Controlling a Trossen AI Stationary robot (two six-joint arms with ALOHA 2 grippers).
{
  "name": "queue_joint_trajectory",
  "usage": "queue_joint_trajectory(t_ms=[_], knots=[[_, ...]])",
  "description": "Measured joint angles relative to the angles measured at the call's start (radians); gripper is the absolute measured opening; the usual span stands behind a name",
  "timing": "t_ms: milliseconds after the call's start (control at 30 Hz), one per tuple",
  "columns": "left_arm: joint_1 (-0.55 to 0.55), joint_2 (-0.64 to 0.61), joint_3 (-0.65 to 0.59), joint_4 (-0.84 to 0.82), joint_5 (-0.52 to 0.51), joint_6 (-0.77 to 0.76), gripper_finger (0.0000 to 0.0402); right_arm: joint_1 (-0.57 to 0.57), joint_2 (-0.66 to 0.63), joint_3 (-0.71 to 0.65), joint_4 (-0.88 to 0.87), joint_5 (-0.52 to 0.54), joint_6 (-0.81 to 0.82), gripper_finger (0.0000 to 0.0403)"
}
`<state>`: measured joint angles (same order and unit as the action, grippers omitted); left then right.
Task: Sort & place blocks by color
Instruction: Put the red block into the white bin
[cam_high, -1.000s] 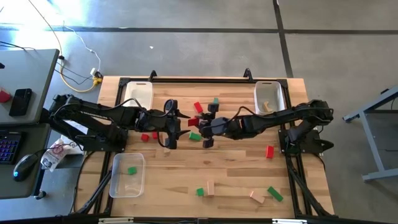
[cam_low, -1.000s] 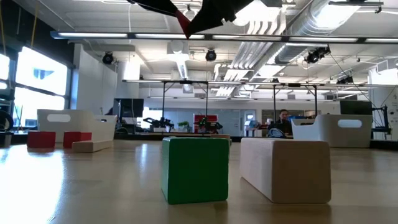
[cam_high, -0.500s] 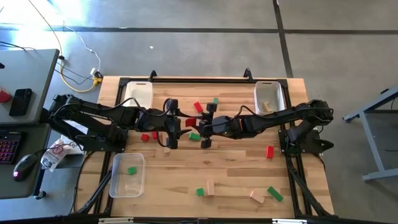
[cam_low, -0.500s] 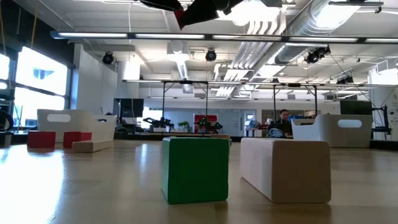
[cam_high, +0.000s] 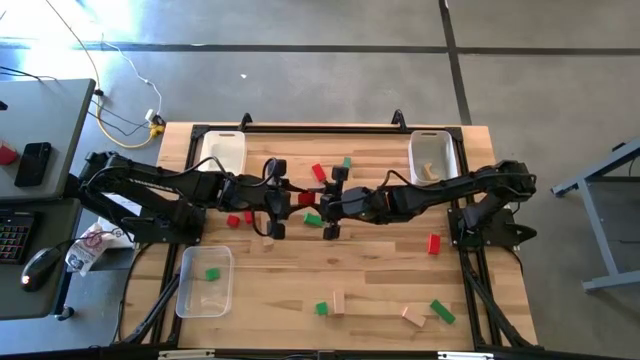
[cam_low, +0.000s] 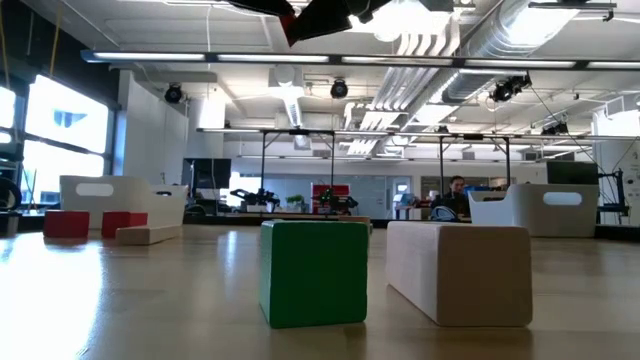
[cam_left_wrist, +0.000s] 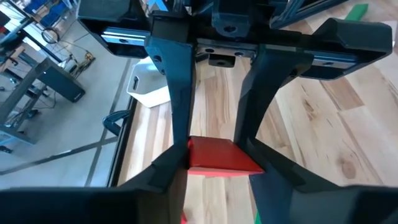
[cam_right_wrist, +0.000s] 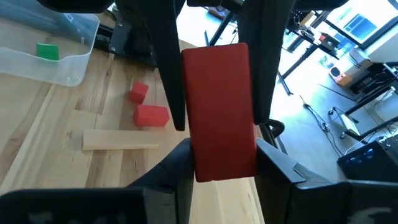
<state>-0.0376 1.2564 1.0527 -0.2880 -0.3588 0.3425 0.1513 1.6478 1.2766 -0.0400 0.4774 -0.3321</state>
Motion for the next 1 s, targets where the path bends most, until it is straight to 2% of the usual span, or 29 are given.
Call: queue_joint_trajectory(t_ms=[300, 500, 600, 767, 1000], knots=[[0.000, 0.000, 0.000, -0.001, 0.003, 0.002, 0.0106, 0.000, 0.000, 0.000, -0.008, 0.000, 0.025, 0.0124], [0.000, 0.000, 0.000, -0.023, 0.009, -0.012, 0.0106, 0.000, 0.000, 0.000, -0.026, -0.012, 0.040, 0.0161], [-0.001, 0.000, 0.000, -0.059, 0.000, -0.017, 0.0106, 0.000, 0.000, 0.000, -0.036, -0.009, 0.046, 0.0189], [0.006, 0.000, 0.000, -0.161, -0.103, -0.002, 0.0106, 0.000, 0.000, 0.000, -0.055, 0.044, 0.043, 0.0223], [0.088, 0.000, 0.000, -0.302, -0.122, -0.049, 0.0106, -0.020, 0.000, 0.000, -0.115, 0.028, 0.036, 0.0231]])
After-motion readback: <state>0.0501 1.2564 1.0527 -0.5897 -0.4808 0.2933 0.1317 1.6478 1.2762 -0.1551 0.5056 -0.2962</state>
